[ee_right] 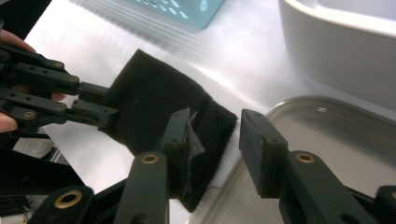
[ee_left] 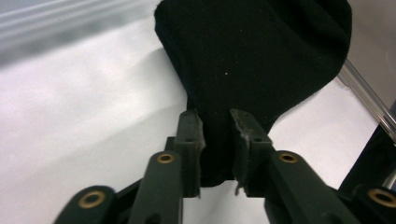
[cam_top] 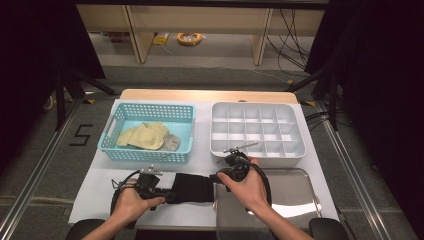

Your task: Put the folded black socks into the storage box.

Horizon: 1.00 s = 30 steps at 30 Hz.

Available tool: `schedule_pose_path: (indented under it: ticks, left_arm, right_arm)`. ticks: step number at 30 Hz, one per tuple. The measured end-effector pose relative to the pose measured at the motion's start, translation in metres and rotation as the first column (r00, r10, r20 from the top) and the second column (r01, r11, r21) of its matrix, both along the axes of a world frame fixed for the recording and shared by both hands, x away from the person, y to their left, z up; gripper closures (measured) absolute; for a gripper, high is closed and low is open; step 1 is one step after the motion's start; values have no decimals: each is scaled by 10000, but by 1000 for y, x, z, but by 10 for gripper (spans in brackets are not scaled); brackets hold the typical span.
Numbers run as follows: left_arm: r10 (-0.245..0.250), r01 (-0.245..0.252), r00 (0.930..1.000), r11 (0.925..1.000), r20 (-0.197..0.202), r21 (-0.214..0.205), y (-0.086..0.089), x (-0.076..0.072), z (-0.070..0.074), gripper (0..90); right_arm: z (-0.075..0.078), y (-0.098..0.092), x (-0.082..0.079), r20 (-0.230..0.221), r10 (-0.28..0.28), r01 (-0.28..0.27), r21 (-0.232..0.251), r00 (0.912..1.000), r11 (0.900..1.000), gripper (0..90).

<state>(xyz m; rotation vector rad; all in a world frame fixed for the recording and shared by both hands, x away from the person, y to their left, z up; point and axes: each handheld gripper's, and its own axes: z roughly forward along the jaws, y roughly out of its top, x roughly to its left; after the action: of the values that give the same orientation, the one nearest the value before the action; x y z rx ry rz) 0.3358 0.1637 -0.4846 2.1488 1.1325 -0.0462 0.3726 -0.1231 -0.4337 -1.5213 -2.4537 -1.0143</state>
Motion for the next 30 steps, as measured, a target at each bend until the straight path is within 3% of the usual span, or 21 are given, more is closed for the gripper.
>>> schedule_pose_path:
  ticks: [3,7,14,16,19,23,30]
  left_arm:
    - [87,-92,9998,9994,-165,-321,0,1,-1,771]
    - [167,-197,9990,9972,-421,-724,4,5,1,792]
    - [-105,78,9997,9935,-235,-1137,7,8,15,791]
    - [-135,118,9998,9928,-127,-1196,7,9,19,790]
    - [-353,336,9993,9925,-126,-1176,6,10,23,789]
    - [-460,437,9988,9913,-157,-1244,6,10,26,789]
    - [-557,521,9983,9825,-153,-1786,2,14,36,791]
  right_arm:
    - [3,4,-2,-103,30,-30,50,9999,10000,660]
    - [6,12,-3,84,429,-430,56,9990,9991,716]
    - [-1,36,-2,-395,1186,-1197,-265,9922,9925,860]
    - [-8,42,0,-609,1446,-1456,-126,9876,9893,895]
    - [-15,48,2,-970,1416,-1448,-262,9852,9891,900]
    - [-25,53,4,-970,1668,-1707,-342,9812,9847,900]
    - [-35,62,7,-1326,1657,-1696,-188,9772,9853,900]
